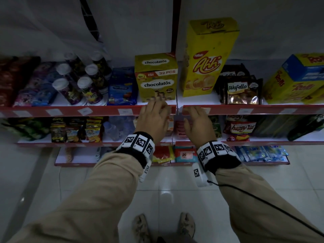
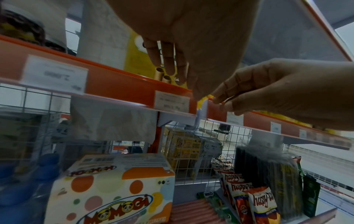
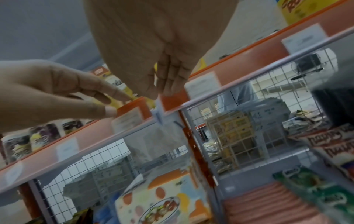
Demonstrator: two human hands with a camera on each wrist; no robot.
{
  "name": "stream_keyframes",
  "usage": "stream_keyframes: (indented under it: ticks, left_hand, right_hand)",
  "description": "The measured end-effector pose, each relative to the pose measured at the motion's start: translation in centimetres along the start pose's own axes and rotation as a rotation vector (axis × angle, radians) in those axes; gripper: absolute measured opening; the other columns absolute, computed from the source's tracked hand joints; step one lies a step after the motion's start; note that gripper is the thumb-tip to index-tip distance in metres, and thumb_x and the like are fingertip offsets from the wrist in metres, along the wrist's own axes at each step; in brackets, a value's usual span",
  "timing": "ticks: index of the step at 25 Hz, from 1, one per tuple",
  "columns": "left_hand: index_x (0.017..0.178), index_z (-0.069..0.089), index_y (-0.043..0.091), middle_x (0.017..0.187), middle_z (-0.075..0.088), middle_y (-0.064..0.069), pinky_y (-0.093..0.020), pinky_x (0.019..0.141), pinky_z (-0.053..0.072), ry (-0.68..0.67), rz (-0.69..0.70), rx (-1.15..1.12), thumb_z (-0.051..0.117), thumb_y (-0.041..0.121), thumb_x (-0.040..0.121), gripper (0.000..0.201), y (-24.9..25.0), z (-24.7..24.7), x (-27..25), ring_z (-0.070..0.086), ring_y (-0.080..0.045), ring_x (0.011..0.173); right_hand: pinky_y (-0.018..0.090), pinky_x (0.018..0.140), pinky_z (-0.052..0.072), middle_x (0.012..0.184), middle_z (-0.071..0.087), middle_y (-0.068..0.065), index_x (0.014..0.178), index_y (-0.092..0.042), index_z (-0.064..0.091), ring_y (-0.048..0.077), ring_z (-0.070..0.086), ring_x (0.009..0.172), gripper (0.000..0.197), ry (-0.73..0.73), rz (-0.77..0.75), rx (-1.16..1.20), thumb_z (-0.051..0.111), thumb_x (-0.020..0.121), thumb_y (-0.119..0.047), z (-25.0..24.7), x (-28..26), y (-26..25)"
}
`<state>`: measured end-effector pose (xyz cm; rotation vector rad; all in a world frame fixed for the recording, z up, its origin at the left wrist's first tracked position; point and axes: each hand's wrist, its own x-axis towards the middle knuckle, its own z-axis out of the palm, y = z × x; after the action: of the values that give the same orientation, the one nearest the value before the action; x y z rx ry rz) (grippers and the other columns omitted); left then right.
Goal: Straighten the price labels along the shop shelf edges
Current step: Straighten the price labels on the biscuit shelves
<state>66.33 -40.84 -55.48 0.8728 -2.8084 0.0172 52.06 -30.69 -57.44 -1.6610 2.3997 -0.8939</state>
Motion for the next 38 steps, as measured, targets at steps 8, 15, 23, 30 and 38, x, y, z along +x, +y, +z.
stream_keyframes:
  ticks: [8, 15, 23, 30, 38]
  left_hand:
    - [0.135, 0.046, 0.016, 0.141, 0.04, -0.003, -0.04, 0.098, 0.034, -0.054, 0.121, 0.043, 0.055, 0.027, 0.086, 0.051, -4.6, 0.4, -1.6, 0.038, -0.027, 0.126]
    - [0.134, 0.045, 0.013, 0.133, 0.047, -0.008, -0.041, 0.096, 0.032, -0.006, 0.165, 0.02, 0.059, 0.027, 0.08, 0.057, -5.2, 1.2, -2.2, 0.042, -0.03, 0.12]
    - [0.133, 0.047, 0.013, 0.124, 0.051, -0.008, -0.042, 0.096, 0.031, 0.028, 0.139, -0.003, 0.059, 0.029, 0.082, 0.055, -5.5, 1.5, -2.2, 0.045, -0.029, 0.113]
    - [0.127, 0.051, 0.019, 0.12, 0.048, -0.006, -0.039, 0.085, 0.032, -0.008, 0.106, 0.052, 0.06, 0.034, 0.082, 0.048, -5.2, 1.0, -1.2, 0.042, -0.027, 0.108]
    - [0.121, 0.05, 0.019, 0.115, 0.05, -0.006, -0.038, 0.085, 0.03, -0.009, 0.066, -0.034, 0.058, 0.033, 0.083, 0.041, -5.4, 0.7, -1.4, 0.043, -0.027, 0.106]
  right_hand:
    - [0.034, 0.109, 0.034, 0.146, 0.041, 0.016, 0.141, 0.0, 0.039, 0.029, 0.04, 0.135, 0.054, 0.147, 0.197, 0.215, 0.055, 0.089, -0.005, 5.2, -1.2, -5.3]
    - [0.034, 0.094, 0.036, 0.122, 0.052, 0.02, 0.132, -0.007, 0.052, 0.035, 0.045, 0.115, 0.051, 0.214, 0.21, 0.062, 0.059, 0.082, -0.002, 4.8, -0.9, -5.5]
    - [0.044, 0.092, 0.042, 0.118, 0.058, 0.017, 0.121, -0.002, 0.059, 0.036, 0.049, 0.108, 0.044, 0.055, 0.017, -0.224, 0.056, 0.077, -0.003, 4.0, 0.6, -6.2]
    - [0.041, 0.079, 0.036, 0.115, 0.052, 0.015, 0.119, -0.007, 0.056, 0.034, 0.045, 0.104, 0.042, -0.045, 0.063, -0.359, 0.059, 0.078, -0.013, 4.0, 1.0, -6.4]
    - [0.042, 0.084, 0.04, 0.106, 0.061, 0.007, 0.104, -0.013, 0.062, 0.031, 0.044, 0.106, 0.022, -0.043, 0.117, -0.226, 0.059, 0.086, -0.026, 3.1, 1.7, -5.8]
